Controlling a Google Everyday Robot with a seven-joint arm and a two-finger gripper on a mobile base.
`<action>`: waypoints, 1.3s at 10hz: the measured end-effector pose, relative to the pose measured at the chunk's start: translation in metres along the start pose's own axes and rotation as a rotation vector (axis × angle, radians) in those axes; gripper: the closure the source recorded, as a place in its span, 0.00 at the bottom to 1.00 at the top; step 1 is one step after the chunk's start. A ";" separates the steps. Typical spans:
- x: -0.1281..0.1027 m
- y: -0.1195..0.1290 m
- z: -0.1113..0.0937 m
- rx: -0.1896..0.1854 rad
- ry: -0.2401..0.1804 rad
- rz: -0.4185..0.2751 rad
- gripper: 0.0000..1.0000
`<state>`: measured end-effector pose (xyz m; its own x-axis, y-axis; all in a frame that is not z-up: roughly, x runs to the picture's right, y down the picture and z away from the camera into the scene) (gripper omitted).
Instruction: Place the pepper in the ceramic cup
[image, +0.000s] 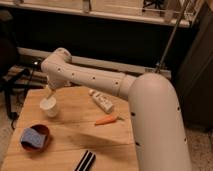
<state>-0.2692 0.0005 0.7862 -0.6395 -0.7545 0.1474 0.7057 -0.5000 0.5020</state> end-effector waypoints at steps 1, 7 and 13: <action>0.000 0.000 0.000 0.000 0.000 0.000 0.20; -0.022 0.069 -0.043 -0.164 -0.013 -0.135 0.20; -0.125 0.096 -0.066 -0.105 -0.079 -0.088 0.20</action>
<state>-0.1010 0.0189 0.7595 -0.7195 -0.6720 0.1750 0.6709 -0.6076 0.4250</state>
